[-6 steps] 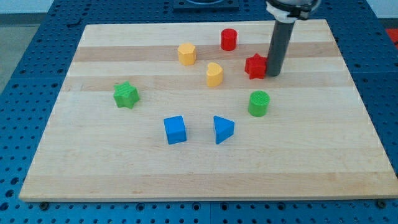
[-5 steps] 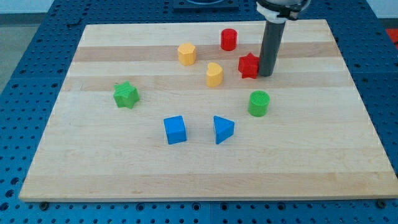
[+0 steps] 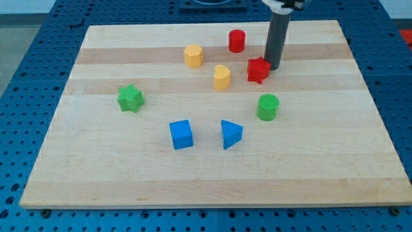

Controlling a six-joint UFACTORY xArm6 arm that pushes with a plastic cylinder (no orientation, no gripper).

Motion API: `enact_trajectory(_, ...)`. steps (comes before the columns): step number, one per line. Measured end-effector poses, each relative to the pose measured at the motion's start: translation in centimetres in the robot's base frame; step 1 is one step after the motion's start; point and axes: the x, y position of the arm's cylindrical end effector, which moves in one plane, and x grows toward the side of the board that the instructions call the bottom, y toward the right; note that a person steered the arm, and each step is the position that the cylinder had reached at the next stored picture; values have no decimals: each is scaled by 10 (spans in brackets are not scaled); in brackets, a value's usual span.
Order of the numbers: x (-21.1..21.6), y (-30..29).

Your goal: Push the red star to the yellow heart

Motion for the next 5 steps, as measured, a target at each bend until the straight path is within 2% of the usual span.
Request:
enact_trajectory(1, 11, -11)
enact_trajectory(5, 12, -21)
